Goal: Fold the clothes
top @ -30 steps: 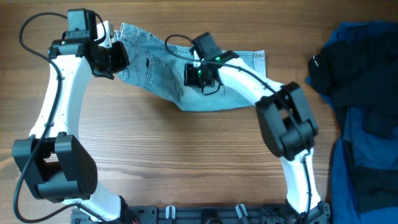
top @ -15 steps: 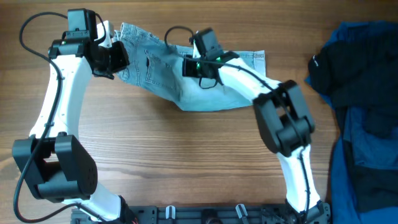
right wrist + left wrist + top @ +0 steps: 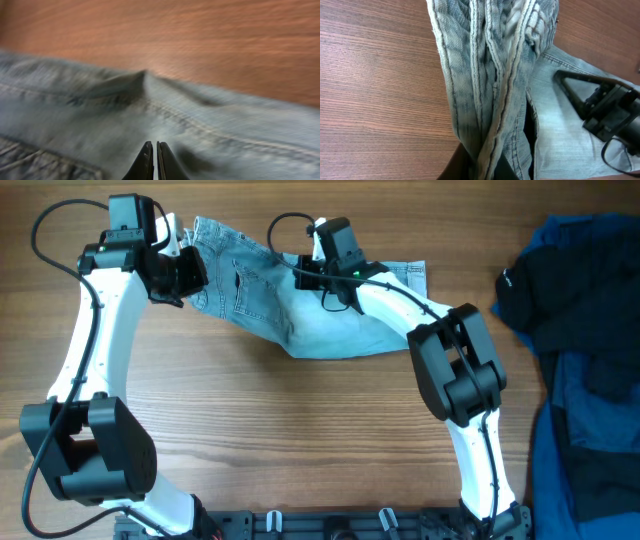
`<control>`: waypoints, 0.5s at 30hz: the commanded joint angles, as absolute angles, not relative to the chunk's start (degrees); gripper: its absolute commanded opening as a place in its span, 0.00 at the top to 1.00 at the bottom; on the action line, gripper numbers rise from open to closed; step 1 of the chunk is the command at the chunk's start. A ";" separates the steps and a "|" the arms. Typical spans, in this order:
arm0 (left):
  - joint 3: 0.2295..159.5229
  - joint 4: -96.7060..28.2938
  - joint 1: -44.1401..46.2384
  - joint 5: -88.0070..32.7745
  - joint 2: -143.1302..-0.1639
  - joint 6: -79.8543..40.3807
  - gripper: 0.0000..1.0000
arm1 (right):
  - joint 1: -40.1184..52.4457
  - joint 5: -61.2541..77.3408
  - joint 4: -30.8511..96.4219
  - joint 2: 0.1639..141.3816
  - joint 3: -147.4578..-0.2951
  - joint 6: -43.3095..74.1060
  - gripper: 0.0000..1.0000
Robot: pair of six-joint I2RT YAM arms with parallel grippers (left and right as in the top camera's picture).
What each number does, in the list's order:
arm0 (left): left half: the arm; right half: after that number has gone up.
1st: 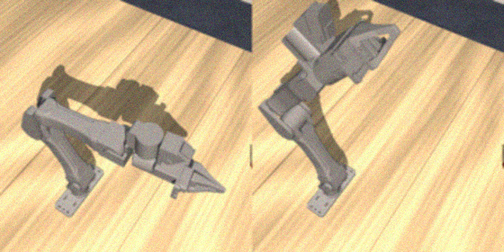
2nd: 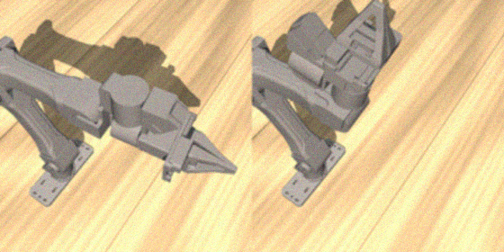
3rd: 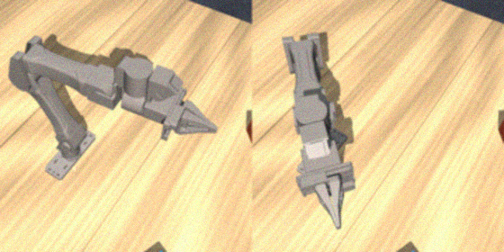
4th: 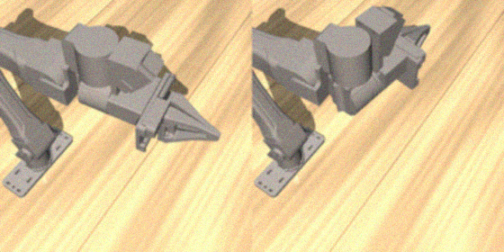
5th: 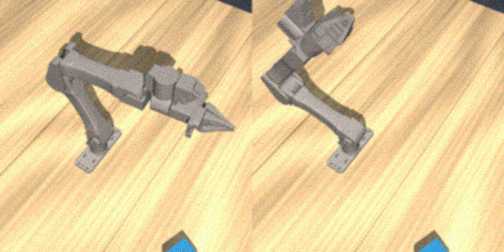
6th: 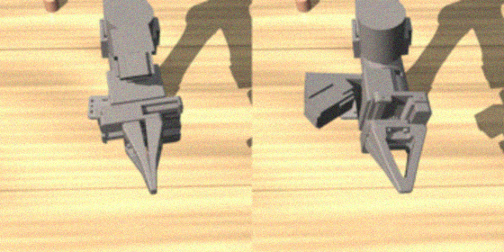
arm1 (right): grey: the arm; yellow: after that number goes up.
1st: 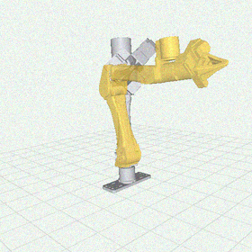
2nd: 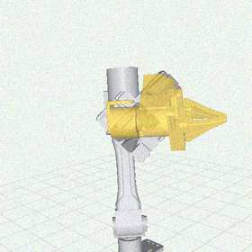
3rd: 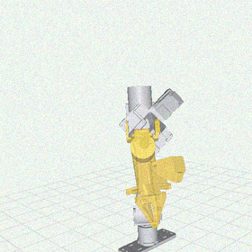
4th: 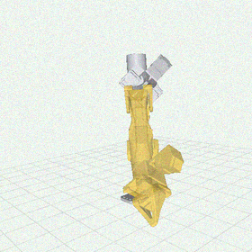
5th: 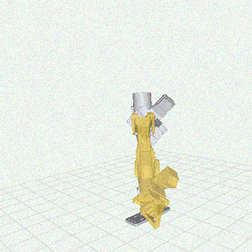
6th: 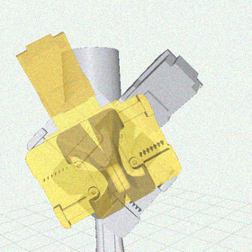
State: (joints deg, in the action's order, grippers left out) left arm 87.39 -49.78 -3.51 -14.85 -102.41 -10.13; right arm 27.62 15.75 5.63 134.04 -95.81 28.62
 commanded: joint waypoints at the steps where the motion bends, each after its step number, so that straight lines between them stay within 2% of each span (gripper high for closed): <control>1: 89.41 -49.58 -3.99 -15.38 -99.74 -9.58 0.96 | 27.57 12.25 3.25 133.08 -96.01 28.47 0.96; 5: 89.41 -49.76 -3.97 -15.38 -99.74 -9.61 0.96 | 28.01 12.45 -0.27 135.63 -96.01 28.60 0.96; 15: 89.38 -50.04 -3.97 -15.38 -99.74 -9.58 0.96 | 28.34 13.23 0.67 138.43 -96.01 29.76 0.96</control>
State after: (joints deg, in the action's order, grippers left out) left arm 87.39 -50.15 -3.51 -14.85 -102.41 -10.13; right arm 27.70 13.41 0.75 136.97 -95.81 28.67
